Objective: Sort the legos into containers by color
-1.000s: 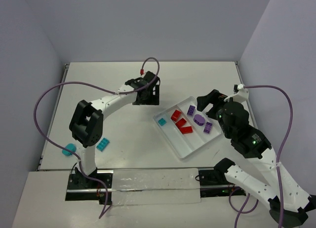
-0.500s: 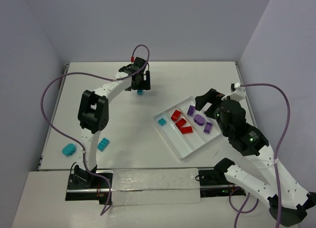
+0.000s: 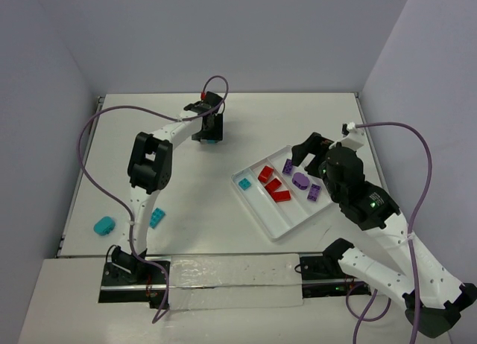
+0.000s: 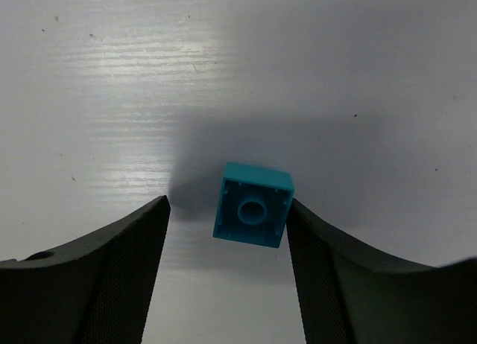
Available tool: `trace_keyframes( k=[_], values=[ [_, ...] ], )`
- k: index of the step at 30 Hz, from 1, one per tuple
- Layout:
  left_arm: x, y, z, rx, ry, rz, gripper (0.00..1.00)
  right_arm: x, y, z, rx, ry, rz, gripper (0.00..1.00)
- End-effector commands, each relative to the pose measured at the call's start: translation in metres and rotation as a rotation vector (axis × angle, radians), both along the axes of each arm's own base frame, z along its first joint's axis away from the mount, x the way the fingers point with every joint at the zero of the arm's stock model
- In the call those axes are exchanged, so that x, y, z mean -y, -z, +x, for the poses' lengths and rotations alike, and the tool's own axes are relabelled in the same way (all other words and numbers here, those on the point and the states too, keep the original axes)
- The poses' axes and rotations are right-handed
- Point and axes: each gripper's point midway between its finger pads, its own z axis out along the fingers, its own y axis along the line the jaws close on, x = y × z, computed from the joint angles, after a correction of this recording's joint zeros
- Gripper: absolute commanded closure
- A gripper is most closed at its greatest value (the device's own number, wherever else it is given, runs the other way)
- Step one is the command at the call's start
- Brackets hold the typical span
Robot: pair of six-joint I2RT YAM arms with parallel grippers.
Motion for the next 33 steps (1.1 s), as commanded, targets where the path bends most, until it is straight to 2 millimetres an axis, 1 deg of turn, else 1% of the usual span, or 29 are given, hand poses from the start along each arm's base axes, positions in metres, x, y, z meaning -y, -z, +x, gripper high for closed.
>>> trace_keyframes(
  k=[1, 6, 8, 11, 14, 15, 16, 18, 19, 20, 23, 25, 28, 29, 31, 32, 33],
  values=[
    [0.005, -0.006, 0.014, 0.052, 0.004, -0.003, 0.33, 0.005, -0.026, 0.001, 0.069, 0.024, 0.032, 0.07],
    [0.004, -0.005, 0.016, 0.057, -0.003, -0.002, 0.42, 0.007, -0.025, -0.001, 0.064, 0.027, 0.031, 0.07],
    [0.006, -0.007, 0.017, 0.061, -0.001, -0.007, 0.48, 0.007, -0.026, -0.002, 0.066, 0.027, 0.036, 0.07],
    [0.006, -0.009, 0.018, 0.063, 0.0, -0.005, 0.62, 0.008, -0.026, -0.003, 0.068, 0.027, 0.038, 0.07],
    [0.004, -0.013, 0.017, 0.065, -0.005, -0.003, 0.86, 0.008, -0.025, -0.004, 0.068, 0.029, 0.04, 0.07],
    [0.003, -0.019, 0.017, 0.072, -0.013, -0.002, 0.96, 0.008, -0.024, -0.004, 0.067, 0.028, 0.043, 0.07],
    [0.003, -0.025, 0.016, 0.079, -0.021, -0.009, 1.0, 0.008, -0.025, -0.004, 0.068, 0.027, 0.045, 0.07],
    [-0.001, -0.036, 0.013, 0.092, -0.038, -0.01, 1.0, 0.007, -0.022, -0.004, 0.064, 0.025, 0.048, 0.07],
    [-0.002, -0.052, 0.011, 0.116, -0.045, -0.025, 1.0, 0.007, -0.021, -0.004, 0.064, 0.022, 0.049, 0.07],
    [-0.003, -0.064, 0.009, 0.132, -0.052, -0.036, 1.0, 0.006, -0.021, -0.004, 0.065, 0.022, 0.051, 0.07],
    [-0.001, -0.093, -0.011, 0.14, -0.056, -0.084, 1.0, 0.006, -0.018, -0.003, 0.062, 0.026, 0.055, 0.07],
    [0.002, -0.125, -0.028, 0.182, -0.043, -0.121, 1.0, 0.005, -0.015, -0.001, 0.056, 0.027, 0.049, 0.07],
    [0.01, -0.132, -0.058, 0.176, -0.014, -0.125, 1.0, 0.003, -0.016, -0.001, 0.056, 0.017, 0.05, 0.07],
    [0.015, -0.135, -0.071, 0.174, -0.001, -0.128, 1.0, 0.003, -0.016, -0.001, 0.056, 0.018, 0.051, 0.07],
    [0.025, -0.135, -0.089, 0.165, 0.032, -0.136, 1.0, 0.003, -0.015, 0.0, 0.057, 0.018, 0.052, 0.07],
    [0.034, -0.135, -0.107, 0.159, 0.044, -0.143, 1.0, 0.003, -0.016, -0.001, 0.062, 0.015, 0.054, 0.07],
    [0.04, -0.134, -0.117, 0.156, 0.063, -0.148, 1.0, 0.003, -0.015, -0.001, 0.059, 0.015, 0.051, 0.07]
  ],
)
